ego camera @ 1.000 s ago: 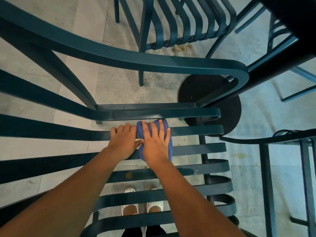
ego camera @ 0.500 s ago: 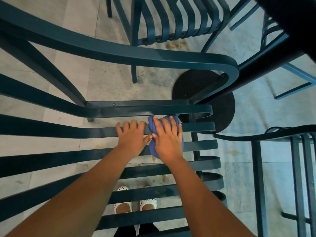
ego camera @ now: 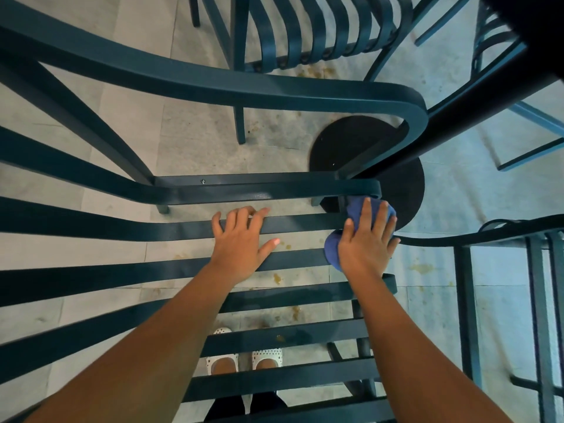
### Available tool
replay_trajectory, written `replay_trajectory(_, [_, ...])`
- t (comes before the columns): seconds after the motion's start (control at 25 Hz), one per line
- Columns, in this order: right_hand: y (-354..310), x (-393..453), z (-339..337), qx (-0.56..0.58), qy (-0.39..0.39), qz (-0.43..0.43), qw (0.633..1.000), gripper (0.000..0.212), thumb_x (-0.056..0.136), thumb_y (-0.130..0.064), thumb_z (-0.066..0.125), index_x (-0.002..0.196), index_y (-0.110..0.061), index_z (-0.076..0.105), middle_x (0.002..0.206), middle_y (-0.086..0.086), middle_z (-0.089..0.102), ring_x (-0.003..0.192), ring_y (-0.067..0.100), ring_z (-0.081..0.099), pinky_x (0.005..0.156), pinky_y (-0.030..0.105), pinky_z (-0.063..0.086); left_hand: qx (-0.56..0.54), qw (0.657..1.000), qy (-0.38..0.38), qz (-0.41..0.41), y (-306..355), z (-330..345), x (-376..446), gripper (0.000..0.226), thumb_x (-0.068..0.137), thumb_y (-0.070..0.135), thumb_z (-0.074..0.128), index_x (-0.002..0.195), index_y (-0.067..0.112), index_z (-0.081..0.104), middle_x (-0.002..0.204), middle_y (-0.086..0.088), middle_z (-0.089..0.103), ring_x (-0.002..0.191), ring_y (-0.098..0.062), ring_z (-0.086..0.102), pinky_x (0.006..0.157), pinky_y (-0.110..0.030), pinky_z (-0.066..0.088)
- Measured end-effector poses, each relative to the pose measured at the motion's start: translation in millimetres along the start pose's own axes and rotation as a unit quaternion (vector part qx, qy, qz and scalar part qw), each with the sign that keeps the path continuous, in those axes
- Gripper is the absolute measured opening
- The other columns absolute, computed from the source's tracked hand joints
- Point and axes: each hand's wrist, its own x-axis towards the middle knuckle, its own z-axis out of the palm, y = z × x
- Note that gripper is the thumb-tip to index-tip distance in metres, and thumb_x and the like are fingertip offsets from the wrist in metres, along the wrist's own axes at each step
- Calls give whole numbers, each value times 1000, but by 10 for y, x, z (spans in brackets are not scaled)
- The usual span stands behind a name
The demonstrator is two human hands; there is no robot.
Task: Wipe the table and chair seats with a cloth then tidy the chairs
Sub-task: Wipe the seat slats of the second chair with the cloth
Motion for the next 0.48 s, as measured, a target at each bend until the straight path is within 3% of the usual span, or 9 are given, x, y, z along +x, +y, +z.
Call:
replay_trajectory(0.08, [-40, -40, 15, 7, -2, 25, 1000, 57, 100, -42, 26, 151, -27, 4, 159, 6, -3, 145, 32, 0, 114, 54, 9, 26, 999, 6, 42, -117, 55, -107, 71, 88, 69, 16, 146, 28, 23, 147, -9, 37, 136, -32, 32, 110, -56, 12])
replay_trajectory(0.16, [-88, -105, 34, 9, -6, 38, 999, 57, 100, -41, 25, 151, -27, 2, 159, 7, -5, 145, 33, -1, 114, 54, 9, 49, 997, -5, 51, -259, 80, -211, 75, 85, 74, 10, 148, 34, 8, 157, -5, 13, 144, -33, 11, 112, -53, 0])
replay_trajectory(0.24, [-116, -193, 51, 3, -5, 38, 999, 58, 100, -41, 27, 151, -27, 2, 158, 8, -6, 145, 34, -3, 114, 55, 8, 57, 998, -13, 38, -350, 63, -292, 78, 80, 80, 8, 146, 40, -3, 157, -1, -10, 143, -33, -10, 110, -53, -11])
replay_trajectory(0.32, [-176, -306, 70, 5, 9, 28, 1000, 59, 100, -40, 31, 151, -27, 5, 159, 8, -4, 144, 35, -2, 113, 57, 7, 64, 998, -18, 22, -396, 50, -362, 82, 76, 83, 9, 145, 43, -9, 154, -1, -21, 139, -37, -20, 107, -55, -18])
replay_trajectory(0.4, [-262, -444, 118, 13, 10, 13, 1000, 58, 100, -41, 31, 151, -26, 7, 158, 8, -2, 144, 36, -3, 112, 58, 3, 78, 996, -32, 33, -434, 49, -471, 79, 80, 79, 15, 148, 39, 2, 157, -8, -8, 140, -44, -7, 106, -62, -8])
replay_trajectory(0.48, [-371, -616, 186, 18, 9, -20, 1000, 58, 98, -44, 23, 150, -25, 7, 158, 9, 0, 144, 36, -4, 112, 57, 1, 91, 994, -22, 60, -545, 73, -623, 64, 90, 63, 28, 145, 29, 29, 154, -16, 20, 139, -45, 17, 104, -66, 11])
